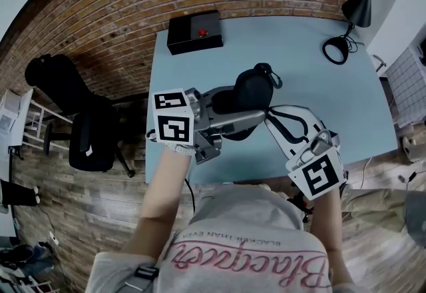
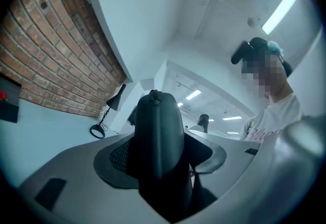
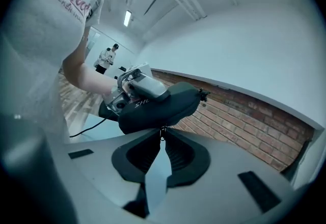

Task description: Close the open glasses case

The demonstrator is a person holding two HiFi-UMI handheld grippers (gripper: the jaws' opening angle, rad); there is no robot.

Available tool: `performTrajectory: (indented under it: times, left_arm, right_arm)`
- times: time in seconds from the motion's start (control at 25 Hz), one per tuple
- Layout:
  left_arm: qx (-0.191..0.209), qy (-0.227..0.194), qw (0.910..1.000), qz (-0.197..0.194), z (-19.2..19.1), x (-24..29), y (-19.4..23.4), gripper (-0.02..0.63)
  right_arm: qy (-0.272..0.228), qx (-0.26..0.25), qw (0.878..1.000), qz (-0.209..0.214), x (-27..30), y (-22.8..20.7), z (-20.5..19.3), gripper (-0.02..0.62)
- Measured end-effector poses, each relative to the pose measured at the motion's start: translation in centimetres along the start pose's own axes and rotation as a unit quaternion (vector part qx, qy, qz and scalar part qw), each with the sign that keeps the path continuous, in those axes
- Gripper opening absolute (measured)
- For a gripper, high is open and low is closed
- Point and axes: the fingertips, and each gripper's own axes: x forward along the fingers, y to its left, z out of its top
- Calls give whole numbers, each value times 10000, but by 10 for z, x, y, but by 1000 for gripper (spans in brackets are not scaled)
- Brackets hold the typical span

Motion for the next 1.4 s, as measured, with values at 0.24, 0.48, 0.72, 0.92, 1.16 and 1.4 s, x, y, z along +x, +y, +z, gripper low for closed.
performTrajectory:
  times: [0.24,0.48,0.72,0.92,1.16,1.4]
  left_arm:
    - [-261,-137,9989,368,4,2,10,273]
    - [33,-16,9968,802,0,6,10,273]
    - [-445,-723,9933,790,19,4,15,272]
    - [-862,-1575,9783,1036,40,-9,31,272]
    - [-1710,-2887,9327,1320,50,-22,52,272]
    - [-1327,-2556,9452,1538,43,-17,53,272]
  right_arm:
    - [-5,17,9987,-508,7,-11,-5,25]
    - [140,188,9994,-242,4,-8,-10,18]
    - [313,186,9993,100,5,10,-14,18]
    - [343,291,9985,306,13,27,-13,18]
    - [135,741,9961,457,18,32,-11,18]
    - [220,807,9949,572,24,40,-16,18]
